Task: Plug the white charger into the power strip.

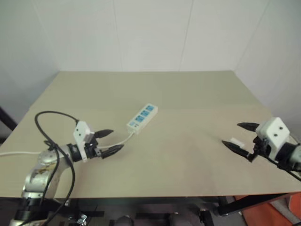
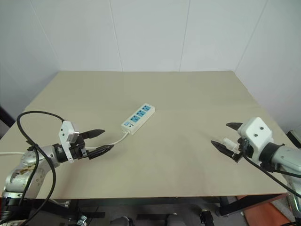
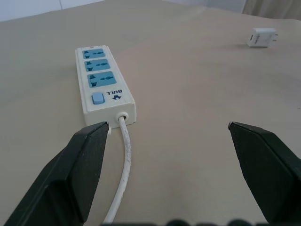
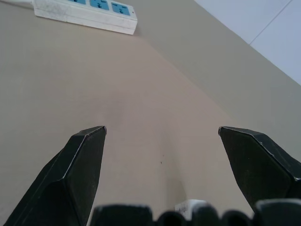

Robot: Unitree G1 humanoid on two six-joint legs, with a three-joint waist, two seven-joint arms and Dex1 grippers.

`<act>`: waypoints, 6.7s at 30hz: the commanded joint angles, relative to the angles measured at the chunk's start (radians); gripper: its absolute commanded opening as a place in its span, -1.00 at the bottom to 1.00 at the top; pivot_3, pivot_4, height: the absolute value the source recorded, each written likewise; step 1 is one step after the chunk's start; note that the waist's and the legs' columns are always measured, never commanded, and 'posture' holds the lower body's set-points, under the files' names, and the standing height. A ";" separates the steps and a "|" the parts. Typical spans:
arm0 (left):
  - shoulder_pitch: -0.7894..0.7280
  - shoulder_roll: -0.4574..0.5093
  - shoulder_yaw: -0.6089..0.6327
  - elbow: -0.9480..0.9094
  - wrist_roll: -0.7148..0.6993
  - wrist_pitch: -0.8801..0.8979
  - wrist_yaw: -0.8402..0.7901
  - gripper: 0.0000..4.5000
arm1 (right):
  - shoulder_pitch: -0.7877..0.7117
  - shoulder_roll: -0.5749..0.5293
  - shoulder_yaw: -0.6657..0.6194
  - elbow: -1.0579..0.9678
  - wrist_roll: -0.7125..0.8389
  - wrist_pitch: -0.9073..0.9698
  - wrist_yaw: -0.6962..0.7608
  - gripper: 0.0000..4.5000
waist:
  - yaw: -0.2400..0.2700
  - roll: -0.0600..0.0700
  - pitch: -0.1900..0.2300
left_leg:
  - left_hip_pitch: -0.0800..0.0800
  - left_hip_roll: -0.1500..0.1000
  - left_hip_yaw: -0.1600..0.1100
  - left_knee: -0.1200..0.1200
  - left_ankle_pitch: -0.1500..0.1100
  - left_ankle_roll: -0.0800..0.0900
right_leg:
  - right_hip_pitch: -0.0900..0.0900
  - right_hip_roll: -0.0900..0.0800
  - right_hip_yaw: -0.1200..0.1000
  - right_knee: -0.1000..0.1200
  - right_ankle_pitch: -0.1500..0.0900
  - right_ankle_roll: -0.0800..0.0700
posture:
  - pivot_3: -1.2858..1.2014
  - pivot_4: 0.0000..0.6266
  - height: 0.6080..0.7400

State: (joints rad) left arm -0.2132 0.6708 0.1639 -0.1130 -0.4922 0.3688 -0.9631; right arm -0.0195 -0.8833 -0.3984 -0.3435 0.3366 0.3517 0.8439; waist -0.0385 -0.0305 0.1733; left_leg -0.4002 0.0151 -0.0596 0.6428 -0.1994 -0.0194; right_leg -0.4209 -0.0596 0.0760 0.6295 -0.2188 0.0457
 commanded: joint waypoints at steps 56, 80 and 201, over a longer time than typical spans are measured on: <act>-0.582 -0.480 -0.135 1.054 0.404 -0.630 0.419 0.98 | -0.204 0.064 0.158 -0.030 0.011 0.036 -0.085 1.00 | 0.021 -0.001 0.000 | -0.001 -0.002 0.000 0.001 0.000 0.000 | 0.001 0.000 0.002 0.000 0.002 0.003 | 0.03 -0.52 1.00; -0.609 -0.493 -0.172 1.114 0.446 -0.479 0.362 0.98 | -0.219 0.054 0.155 -0.082 0.015 0.069 -0.086 1.00 | 0.024 0.000 -0.001 | 0.002 -0.002 0.000 0.001 0.000 0.000 | 0.004 0.000 0.002 0.000 0.002 0.004 | 0.03 -0.52 1.00; -0.267 -0.307 -0.439 0.363 0.334 -0.297 -0.283 0.47 | -1.098 0.064 0.846 1.366 -0.598 0.165 0.422 0.75 | -0.007 0.005 -0.001 | -0.001 -0.002 0.002 0.002 0.000 0.000 | -0.001 0.000 0.004 0.001 0.003 0.003 | 0.03 -0.52 1.00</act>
State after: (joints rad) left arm -0.4850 0.3641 -0.2592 0.2721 -0.1584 0.0690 -1.2460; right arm -1.0975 -0.8173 0.4630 1.0291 -0.2526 0.5310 1.2637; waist -0.0456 -0.0257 0.1724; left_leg -0.4007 0.0131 -0.0579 0.6451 -0.1993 -0.0192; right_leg -0.4215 -0.0597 0.0798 0.6302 -0.2159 0.0486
